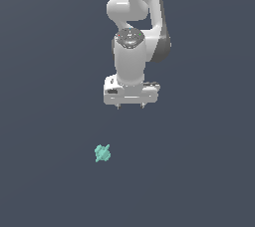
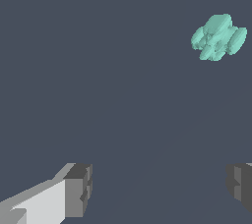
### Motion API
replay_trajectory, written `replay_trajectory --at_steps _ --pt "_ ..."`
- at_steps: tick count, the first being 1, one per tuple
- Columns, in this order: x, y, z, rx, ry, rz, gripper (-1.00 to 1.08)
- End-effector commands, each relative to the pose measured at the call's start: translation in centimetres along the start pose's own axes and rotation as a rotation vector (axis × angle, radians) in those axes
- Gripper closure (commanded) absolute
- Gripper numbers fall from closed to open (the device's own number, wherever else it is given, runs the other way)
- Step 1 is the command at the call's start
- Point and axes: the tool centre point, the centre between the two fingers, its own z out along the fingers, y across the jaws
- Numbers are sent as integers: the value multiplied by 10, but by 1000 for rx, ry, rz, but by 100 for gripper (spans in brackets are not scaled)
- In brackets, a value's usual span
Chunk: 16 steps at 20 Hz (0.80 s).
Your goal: Pick up the object and move it to a goal position.
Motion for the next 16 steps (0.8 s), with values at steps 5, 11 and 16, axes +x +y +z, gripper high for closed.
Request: replay_trajectory --at_steps 5,11,16 --pt "2 -2 -5 -5 7 -17 -92" --pt "6 -6 -15 -14 20 -49 -92" --pt "6 -5 -14 -14 19 -43 -92"
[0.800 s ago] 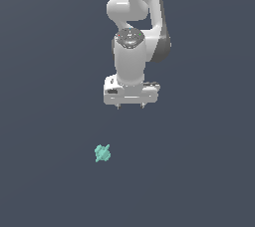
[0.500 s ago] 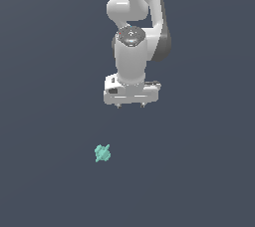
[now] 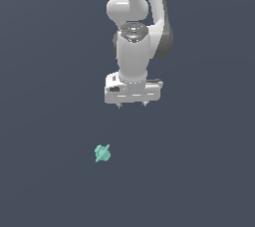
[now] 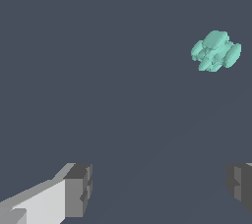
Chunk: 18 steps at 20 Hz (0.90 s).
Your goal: Pick up the object and move it to a goal position.
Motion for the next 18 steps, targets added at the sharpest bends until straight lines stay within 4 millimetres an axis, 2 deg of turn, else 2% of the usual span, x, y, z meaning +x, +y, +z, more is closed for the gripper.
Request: replay_trajectory --at_steps 1,9,18 --pt "2 1 1 0 0 6 -92" --pt "20 14 7 2 -3 81 -92" --pt "58 46 27 3 -9 254 -92"
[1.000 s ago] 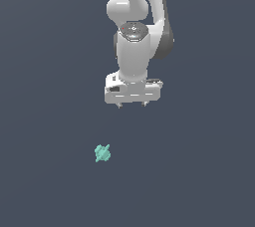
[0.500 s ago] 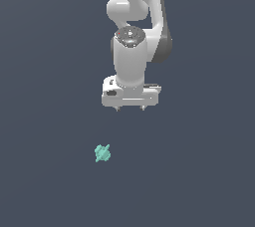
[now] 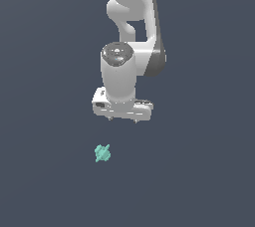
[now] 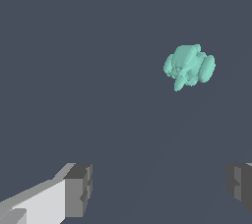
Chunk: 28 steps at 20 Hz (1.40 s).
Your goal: Pick up the object and move it to a goal position.
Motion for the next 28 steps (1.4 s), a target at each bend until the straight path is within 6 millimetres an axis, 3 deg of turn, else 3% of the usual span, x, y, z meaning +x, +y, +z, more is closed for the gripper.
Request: replay_trajectory --at_steps 1,14,28 --pt "14 8 7 -1 -2 58 -92" --pt "74 54 50 -12 -8 343 -92" --pt "96 76 75 -22 -9 479 -92"
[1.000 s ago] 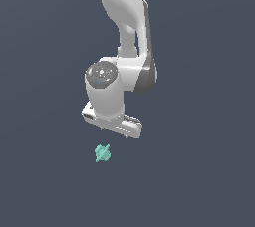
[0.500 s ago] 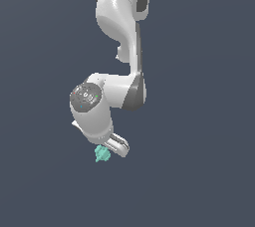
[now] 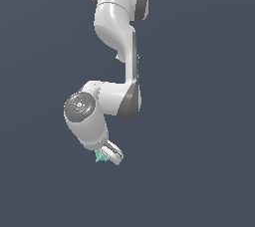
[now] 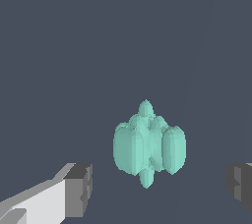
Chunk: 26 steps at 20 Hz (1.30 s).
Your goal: Pick up the object and move it to a goal position.
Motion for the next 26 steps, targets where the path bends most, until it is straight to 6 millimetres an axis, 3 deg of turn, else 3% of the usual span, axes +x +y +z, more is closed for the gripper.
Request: replay_trajectory --at_steps 1,7,16,22,23,26 --pt "2 0 1 0 1 8 -92" --pt "1 0 8 0 0 5 -92" --pt "0 1 52 0 0 8 -92" --pt "2 0 51 0 0 8 -92" --pt "2 0 51 0 0 8 108" --pt "2 0 51 0 0 8 108"
